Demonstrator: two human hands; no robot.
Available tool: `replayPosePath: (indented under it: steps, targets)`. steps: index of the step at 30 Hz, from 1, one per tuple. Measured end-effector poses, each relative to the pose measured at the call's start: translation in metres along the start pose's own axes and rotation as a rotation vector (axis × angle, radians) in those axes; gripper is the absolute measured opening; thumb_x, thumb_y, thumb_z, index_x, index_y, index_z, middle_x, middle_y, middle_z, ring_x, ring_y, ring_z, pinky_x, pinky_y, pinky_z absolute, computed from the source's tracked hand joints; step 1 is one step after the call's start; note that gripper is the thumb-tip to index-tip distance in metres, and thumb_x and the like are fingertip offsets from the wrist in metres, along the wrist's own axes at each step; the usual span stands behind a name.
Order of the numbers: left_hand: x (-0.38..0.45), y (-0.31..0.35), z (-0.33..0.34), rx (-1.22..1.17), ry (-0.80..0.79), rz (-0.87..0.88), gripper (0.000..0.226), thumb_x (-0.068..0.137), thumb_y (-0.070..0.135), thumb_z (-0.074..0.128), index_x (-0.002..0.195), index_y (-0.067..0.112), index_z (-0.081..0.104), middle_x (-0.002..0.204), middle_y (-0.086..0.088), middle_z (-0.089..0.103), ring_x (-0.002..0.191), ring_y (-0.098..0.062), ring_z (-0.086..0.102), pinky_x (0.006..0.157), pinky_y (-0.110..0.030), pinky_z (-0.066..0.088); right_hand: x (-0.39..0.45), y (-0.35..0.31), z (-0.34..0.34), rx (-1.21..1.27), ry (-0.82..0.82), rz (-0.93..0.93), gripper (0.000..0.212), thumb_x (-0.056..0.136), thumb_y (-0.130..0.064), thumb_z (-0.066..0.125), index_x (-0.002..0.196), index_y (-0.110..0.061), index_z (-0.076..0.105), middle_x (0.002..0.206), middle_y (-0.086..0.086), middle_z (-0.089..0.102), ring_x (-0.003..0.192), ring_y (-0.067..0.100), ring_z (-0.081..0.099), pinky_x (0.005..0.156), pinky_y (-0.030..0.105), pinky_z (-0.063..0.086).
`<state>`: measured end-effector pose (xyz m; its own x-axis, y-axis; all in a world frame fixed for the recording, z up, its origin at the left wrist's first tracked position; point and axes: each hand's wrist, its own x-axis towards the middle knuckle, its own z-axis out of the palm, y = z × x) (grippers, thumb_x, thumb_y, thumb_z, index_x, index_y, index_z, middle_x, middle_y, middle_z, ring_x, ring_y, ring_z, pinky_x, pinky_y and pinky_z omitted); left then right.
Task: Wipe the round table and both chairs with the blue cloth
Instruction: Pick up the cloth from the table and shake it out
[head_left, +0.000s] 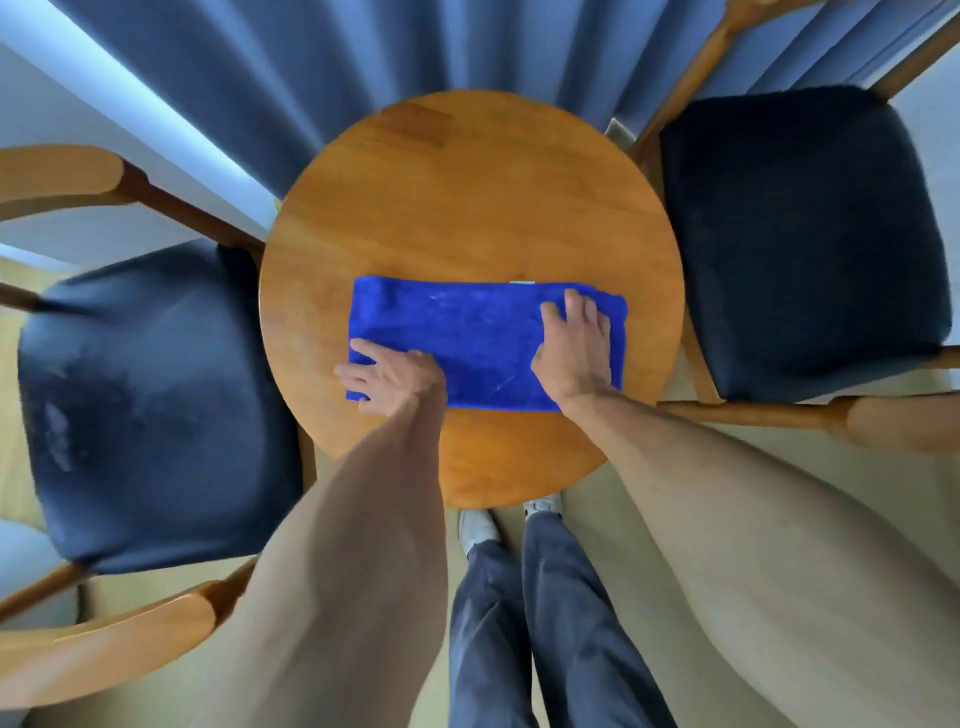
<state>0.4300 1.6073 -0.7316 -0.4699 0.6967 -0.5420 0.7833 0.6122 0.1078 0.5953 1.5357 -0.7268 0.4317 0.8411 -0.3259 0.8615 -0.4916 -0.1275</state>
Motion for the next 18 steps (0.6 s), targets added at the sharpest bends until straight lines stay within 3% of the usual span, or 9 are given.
replayPosePath:
  steps: [2,4,7,9,10,12,14,18]
  targets:
    - [0.002,-0.018,0.011,-0.040,0.051,-0.060,0.078,0.091,0.049,0.048,0.154,0.017,0.014,0.153,-0.022,0.021,0.139,-0.034,0.023,0.105,-0.050,0.033,-0.015,-0.001,0.017,0.031,-0.022,-0.124,0.051,0.081,-0.006,0.061,0.132,-0.010,0.053,0.150,0.017,0.034,0.137,0.033,0.033,0.110,0.045,0.031]
    - [0.012,-0.026,0.009,-0.100,0.120,-0.092,0.075,0.086,0.052,0.049,0.147,0.013,0.028,0.138,-0.017,0.039,0.126,-0.034,0.039,0.098,-0.049,0.041,-0.020,-0.001,0.027,0.036,0.000,-0.122,0.054,0.082,-0.007,0.062,0.134,-0.010,0.052,0.156,0.020,0.029,0.143,0.034,0.027,0.112,0.047,0.030]
    - [0.033,-0.032,-0.013,-0.322,0.016,-0.143,0.043,0.076,0.034,0.056,0.109,0.008,0.054,0.093,-0.014,0.062,0.088,-0.035,0.062,0.073,-0.035,0.049,-0.021,-0.006,0.027,0.098,0.074,-0.024,0.045,0.082,-0.008,0.063,0.127,-0.007,0.060,0.151,0.020,0.036,0.139,0.036,0.034,0.110,0.047,0.034]
    - [0.039,-0.031,-0.031,-0.397,-0.119,-0.047,0.008,0.069,0.019,0.051,0.071,0.012,0.053,0.059,-0.007,0.050,0.059,-0.033,0.050,0.052,-0.025,0.034,-0.019,-0.012,0.020,0.261,0.111,0.122,0.032,0.085,-0.006,0.059,0.117,-0.004,0.064,0.137,0.016,0.049,0.126,0.034,0.045,0.097,0.045,0.044]
    - [0.038,-0.027,-0.039,-0.425,-0.155,0.028,0.008,0.068,0.016,0.050,0.062,0.014,0.045,0.053,-0.002,0.040,0.057,-0.030,0.038,0.048,-0.024,0.027,-0.017,-0.015,0.015,0.362,0.117,0.212,0.028,0.087,-0.006,0.055,0.114,-0.004,0.064,0.128,0.013,0.054,0.119,0.032,0.050,0.089,0.044,0.047]
    - [0.030,-0.018,-0.051,-0.437,-0.165,0.187,0.007,0.063,0.017,0.049,0.062,0.011,0.045,0.055,0.000,0.033,0.061,-0.025,0.029,0.048,-0.026,0.023,-0.018,-0.015,0.005,0.510,0.082,0.372,0.027,0.091,-0.004,0.049,0.113,-0.007,0.064,0.119,0.010,0.060,0.107,0.030,0.057,0.077,0.038,0.049]
    - [0.009,-0.005,-0.057,-0.431,-0.138,0.310,0.018,0.061,0.018,0.049,0.072,0.006,0.057,0.056,-0.002,0.036,0.060,-0.026,0.031,0.051,-0.029,0.028,-0.020,-0.012,-0.004,0.564,0.044,0.472,0.028,0.091,-0.002,0.047,0.110,-0.008,0.065,0.115,0.009,0.065,0.103,0.030,0.061,0.076,0.038,0.052]
    - [-0.050,0.023,-0.058,-0.405,-0.226,0.520,0.036,0.064,0.024,0.051,0.090,0.014,0.073,0.062,-0.008,0.057,0.068,-0.033,0.053,0.064,-0.034,0.048,-0.027,0.004,-0.024,0.698,0.004,0.655,0.032,0.090,-0.006,0.046,0.111,-0.018,0.067,0.112,0.001,0.068,0.104,0.028,0.063,0.082,0.033,0.050]
